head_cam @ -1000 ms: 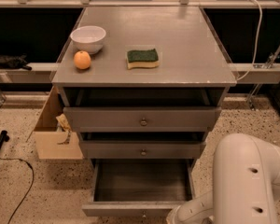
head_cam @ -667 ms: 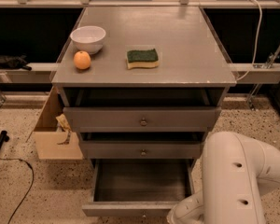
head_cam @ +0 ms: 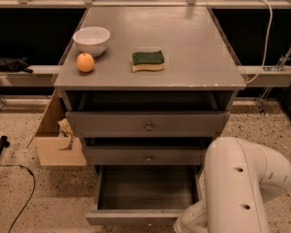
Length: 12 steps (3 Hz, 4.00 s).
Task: Close bottom drawer
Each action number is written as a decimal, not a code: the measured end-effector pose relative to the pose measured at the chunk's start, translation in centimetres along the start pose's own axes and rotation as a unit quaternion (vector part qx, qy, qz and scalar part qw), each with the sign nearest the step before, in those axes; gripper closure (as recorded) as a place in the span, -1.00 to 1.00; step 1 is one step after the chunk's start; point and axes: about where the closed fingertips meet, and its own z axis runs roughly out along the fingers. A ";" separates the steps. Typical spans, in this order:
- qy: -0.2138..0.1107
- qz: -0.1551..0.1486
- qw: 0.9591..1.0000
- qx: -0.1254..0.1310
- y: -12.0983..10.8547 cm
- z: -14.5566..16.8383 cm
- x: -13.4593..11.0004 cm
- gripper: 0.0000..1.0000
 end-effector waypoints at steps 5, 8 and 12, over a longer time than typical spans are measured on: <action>0.006 -0.006 1.000 -0.001 0.4 -0.3 -0.5 -0.92; 0.017 -0.033 0.999 0.026 -2.0 0.3 -4.5 -0.95; -0.010 -0.026 1.000 -0.008 -2.7 0.5 -4.3 0.98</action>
Offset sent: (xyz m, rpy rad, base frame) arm -0.0003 0.0000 -0.0001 -0.0011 0.0027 -0.0003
